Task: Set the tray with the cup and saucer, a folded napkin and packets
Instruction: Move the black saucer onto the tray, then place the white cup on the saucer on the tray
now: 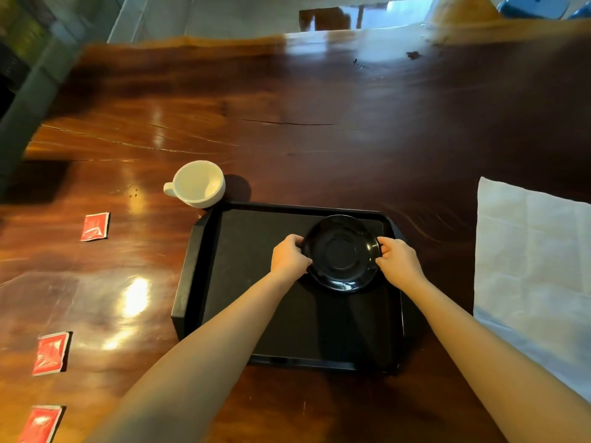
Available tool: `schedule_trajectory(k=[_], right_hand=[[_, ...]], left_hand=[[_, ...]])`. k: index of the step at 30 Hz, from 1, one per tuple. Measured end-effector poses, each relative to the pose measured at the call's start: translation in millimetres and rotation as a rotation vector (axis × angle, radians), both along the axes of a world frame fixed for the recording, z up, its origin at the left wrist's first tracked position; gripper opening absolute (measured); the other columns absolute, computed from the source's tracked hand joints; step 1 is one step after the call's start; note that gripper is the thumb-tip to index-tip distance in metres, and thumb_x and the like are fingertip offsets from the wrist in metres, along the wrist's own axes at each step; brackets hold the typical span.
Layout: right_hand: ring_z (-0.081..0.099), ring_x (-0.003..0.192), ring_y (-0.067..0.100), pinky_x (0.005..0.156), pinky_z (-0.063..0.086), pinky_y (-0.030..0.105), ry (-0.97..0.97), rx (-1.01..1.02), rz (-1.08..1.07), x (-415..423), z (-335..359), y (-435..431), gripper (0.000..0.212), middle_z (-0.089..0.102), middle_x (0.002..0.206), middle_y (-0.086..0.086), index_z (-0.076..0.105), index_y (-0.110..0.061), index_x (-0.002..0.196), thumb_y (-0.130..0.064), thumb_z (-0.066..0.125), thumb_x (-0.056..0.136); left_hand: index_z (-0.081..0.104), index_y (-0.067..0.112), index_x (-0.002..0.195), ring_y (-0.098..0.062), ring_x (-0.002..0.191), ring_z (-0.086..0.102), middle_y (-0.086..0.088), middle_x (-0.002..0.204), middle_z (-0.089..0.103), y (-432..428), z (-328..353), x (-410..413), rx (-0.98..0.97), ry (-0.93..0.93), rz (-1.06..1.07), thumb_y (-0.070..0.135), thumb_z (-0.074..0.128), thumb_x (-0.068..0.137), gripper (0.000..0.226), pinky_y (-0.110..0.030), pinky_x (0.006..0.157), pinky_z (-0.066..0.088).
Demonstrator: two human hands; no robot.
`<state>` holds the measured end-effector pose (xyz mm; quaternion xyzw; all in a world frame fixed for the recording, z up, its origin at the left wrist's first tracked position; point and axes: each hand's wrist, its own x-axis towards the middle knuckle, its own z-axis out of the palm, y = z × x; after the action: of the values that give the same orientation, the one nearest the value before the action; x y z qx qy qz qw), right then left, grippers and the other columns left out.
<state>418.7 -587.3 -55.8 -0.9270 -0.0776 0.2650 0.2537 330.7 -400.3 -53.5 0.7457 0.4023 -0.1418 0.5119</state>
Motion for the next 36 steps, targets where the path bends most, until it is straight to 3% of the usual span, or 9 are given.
schedule_trajectory(k=[6, 9, 12, 16, 21, 23, 26, 32, 36], right_hand=[[0.051, 0.12, 0.025, 0.094, 0.044, 0.033, 0.023, -0.044, 0.021, 2.0, 9.1, 3.8, 0.055, 0.049, 0.135, 0.013, 0.035, -0.01, 0.142, -0.008, 0.055, 0.09], [0.052, 0.12, 0.027, 0.095, 0.046, 0.039, -0.05, -0.098, 0.068, 13.5, 22.9, 15.4, 0.054, 0.051, 0.135, 0.012, 0.038, -0.01, 0.14, -0.01, 0.055, 0.089], [0.053, 0.118, 0.028, 0.096, 0.046, 0.039, -0.044, -0.076, 0.129, 30.1, 36.7, 40.5, 0.05, 0.055, 0.131, 0.012, 0.043, -0.009, 0.136, -0.012, 0.057, 0.088], [0.055, 0.115, 0.028, 0.097, 0.044, 0.036, 0.045, -0.08, 0.32, 43.3, 48.9, 94.1, 0.046, 0.057, 0.129, 0.013, 0.048, -0.006, 0.132, -0.016, 0.059, 0.089], [0.045, 0.127, 0.027, 0.105, 0.037, 0.036, 0.119, -0.193, 0.612, 42.3, 63.0, 175.6, 0.054, 0.048, 0.139, 0.011, 0.042, -0.007, 0.137, -0.02, 0.061, 0.089], [0.042, 0.129, 0.028, 0.107, 0.035, 0.037, 0.139, -0.219, 0.671, 40.6, 65.8, 206.9, 0.056, 0.044, 0.142, 0.011, 0.039, -0.007, 0.139, -0.02, 0.061, 0.089], [0.04, 0.13, 0.029, 0.106, 0.036, 0.039, 0.127, -0.265, 0.731, 36.8, 62.3, 249.5, 0.062, 0.04, 0.144, 0.012, 0.034, -0.007, 0.141, -0.02, 0.062, 0.088], [0.037, 0.128, 0.035, 0.104, 0.037, 0.047, 0.073, -0.382, 0.788, 29.5, 36.2, 313.9, 0.078, 0.038, 0.143, 0.015, 0.024, -0.009, 0.143, -0.032, 0.068, 0.082], [0.032, 0.128, 0.036, 0.104, 0.033, 0.051, 0.09, -0.307, 0.761, 27.6, 18.4, 335.8, 0.092, 0.036, 0.141, 0.015, 0.02, -0.013, 0.143, -0.037, 0.075, 0.074]], left_hand=[[0.049, 0.011, 0.125, -0.013, 0.07, 0.058, 0.005, 0.079, 0.052, 3.4, 1.9, -2.7, 0.013, -0.013, -0.052, 0.005, 0.063, 0.085, 0.042, -0.035, 0.078, 0.057], [0.047, 0.012, 0.127, -0.018, 0.08, 0.063, -0.001, 0.096, 0.058, 17.5, 8.7, -7.4, 0.027, -0.014, -0.036, 0.015, 0.061, 0.088, 0.041, -0.032, 0.075, 0.057], [0.051, 0.012, 0.125, -0.02, 0.089, 0.064, -0.006, 0.107, 0.06, 46.0, 17.3, -14.3, 0.027, -0.05, -0.024, 0.015, 0.06, 0.089, 0.037, -0.033, 0.075, 0.058], [0.055, 0.014, 0.118, -0.018, 0.093, 0.063, -0.005, 0.106, 0.06, 101.9, 31.4, -28.0, 0.06, -0.008, -0.022, 0.014, 0.062, 0.087, 0.032, -0.029, 0.072, 0.056], [0.058, 0.011, 0.116, -0.019, 0.086, 0.063, -0.008, 0.102, 0.063, 176.2, 43.7, -46.2, 0.128, 0.086, -0.049, 0.013, 0.064, 0.085, 0.032, -0.03, 0.069, 0.057], [0.06, 0.008, 0.115, -0.022, 0.091, 0.063, -0.008, 0.105, 0.063, 200.9, 47.6, -50.6, 0.189, 0.107, -0.078, 0.014, 0.065, 0.084, 0.032, -0.035, 0.079, 0.056], [0.062, 0.007, 0.111, -0.024, 0.1, 0.06, -0.009, 0.11, 0.061, 233.8, 51.0, -53.5, 0.252, 0.144, -0.14, 0.016, 0.066, 0.083, 0.029, -0.035, 0.085, 0.053], [0.055, 0.009, 0.123, -0.026, 0.112, 0.055, -0.011, 0.126, 0.058, 291.1, 34.3, -53.7, 0.439, 0.208, -0.26, 0.017, 0.065, 0.082, 0.043, -0.033, 0.089, 0.046], [0.045, 0.01, 0.132, -0.028, 0.114, 0.054, -0.014, 0.127, 0.057, 310.5, 17.7, -45.5, 0.437, 0.212, -0.293, 0.018, 0.065, 0.081, 0.055, -0.033, 0.088, 0.045]])
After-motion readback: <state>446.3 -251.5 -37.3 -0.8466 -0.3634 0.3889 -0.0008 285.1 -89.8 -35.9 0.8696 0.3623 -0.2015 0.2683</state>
